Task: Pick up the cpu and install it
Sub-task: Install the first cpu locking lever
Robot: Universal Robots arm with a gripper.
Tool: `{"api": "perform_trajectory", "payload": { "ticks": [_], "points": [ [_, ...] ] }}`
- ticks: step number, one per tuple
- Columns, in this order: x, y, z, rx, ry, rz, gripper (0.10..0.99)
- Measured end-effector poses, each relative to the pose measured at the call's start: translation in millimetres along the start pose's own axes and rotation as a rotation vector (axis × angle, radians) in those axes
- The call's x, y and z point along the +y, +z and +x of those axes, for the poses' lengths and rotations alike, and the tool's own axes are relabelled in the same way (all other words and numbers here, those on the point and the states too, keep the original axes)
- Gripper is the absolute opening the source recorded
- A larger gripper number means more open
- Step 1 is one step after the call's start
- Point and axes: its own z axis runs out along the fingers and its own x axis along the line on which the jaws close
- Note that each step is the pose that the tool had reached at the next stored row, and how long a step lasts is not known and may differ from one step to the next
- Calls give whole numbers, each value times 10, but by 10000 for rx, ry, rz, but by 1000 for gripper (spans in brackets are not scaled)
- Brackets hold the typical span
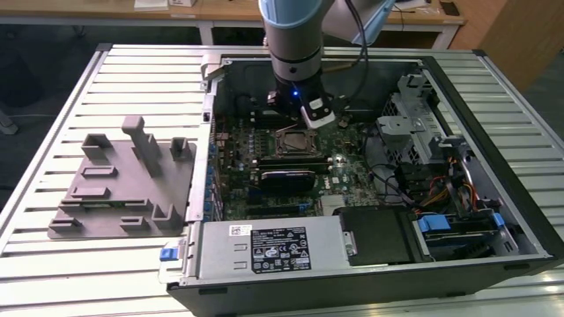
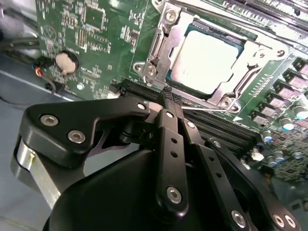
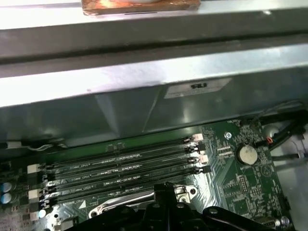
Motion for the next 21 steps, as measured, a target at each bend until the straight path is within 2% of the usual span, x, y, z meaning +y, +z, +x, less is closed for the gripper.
{"api": "perform_trajectory", "payload": {
  "ticks": [4, 17, 21],
  "points": [
    [5, 14, 6, -106, 395, 51, 106],
    [86, 63, 80, -224, 834, 106, 106],
    [87, 77, 87, -326, 1220, 157, 106]
  ]
}}
